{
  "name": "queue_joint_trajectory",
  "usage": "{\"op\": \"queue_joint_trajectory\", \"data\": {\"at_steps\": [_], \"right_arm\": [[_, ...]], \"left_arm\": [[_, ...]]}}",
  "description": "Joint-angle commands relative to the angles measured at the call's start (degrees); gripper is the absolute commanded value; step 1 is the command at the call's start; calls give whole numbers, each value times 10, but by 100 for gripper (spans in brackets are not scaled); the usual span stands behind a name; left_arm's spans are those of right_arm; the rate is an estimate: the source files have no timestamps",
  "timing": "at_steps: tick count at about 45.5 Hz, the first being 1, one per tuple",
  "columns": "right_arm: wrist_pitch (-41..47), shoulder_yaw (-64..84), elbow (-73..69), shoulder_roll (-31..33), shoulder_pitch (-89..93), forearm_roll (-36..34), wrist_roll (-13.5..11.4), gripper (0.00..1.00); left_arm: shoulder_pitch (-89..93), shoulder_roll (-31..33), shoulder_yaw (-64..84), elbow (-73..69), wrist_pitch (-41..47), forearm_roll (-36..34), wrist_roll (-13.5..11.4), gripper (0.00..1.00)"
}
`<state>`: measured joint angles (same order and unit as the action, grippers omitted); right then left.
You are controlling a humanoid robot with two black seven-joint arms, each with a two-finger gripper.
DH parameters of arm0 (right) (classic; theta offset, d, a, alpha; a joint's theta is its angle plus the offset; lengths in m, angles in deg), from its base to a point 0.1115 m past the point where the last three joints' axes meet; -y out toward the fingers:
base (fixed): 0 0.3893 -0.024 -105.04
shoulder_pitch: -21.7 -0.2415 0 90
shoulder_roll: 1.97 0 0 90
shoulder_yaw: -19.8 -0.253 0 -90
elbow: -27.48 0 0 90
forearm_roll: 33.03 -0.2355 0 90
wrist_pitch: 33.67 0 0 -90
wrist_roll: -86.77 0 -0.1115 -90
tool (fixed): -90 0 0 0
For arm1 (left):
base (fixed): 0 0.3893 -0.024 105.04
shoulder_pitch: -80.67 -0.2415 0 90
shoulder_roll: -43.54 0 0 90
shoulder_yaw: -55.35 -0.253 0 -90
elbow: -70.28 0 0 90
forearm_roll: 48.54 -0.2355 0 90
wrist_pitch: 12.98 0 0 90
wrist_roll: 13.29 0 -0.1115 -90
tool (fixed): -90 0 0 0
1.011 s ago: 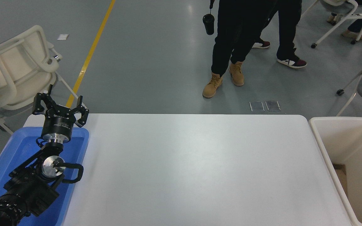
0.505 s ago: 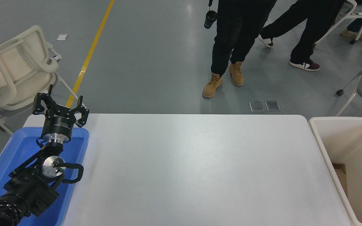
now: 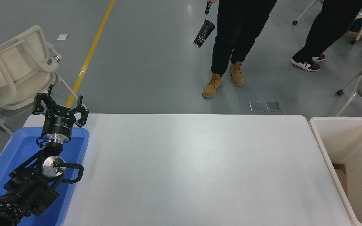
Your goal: Pick up paper ball place in dustbin
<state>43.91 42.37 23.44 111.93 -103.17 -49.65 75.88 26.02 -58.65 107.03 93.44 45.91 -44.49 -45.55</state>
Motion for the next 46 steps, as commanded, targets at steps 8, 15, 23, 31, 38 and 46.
{"op": "queue_joint_trajectory", "data": {"at_steps": [8, 15, 23, 31, 38, 46], "right_arm": [[-6, 6, -8, 2, -6, 4, 0, 100], [-1, 7, -17, 3, -13, 5, 0, 100], [6, 39, -49, 18, -57, 5, 1, 100], [6, 205, -123, 29, -189, 5, 3, 100], [22, 336, -199, 22, -297, 5, 3, 100], [90, 357, -268, -3, -386, 6, 3, 100]], "left_arm": [[0, 0, 0, 0, 0, 0, 0, 99], [0, 0, 0, 0, 0, 0, 0, 99], [0, 0, 0, 0, 0, 0, 0, 99], [1, 1, 0, 0, 0, 0, 0, 99], [0, 0, 0, 0, 0, 0, 0, 99], [1, 0, 0, 0, 0, 0, 0, 99]]}}
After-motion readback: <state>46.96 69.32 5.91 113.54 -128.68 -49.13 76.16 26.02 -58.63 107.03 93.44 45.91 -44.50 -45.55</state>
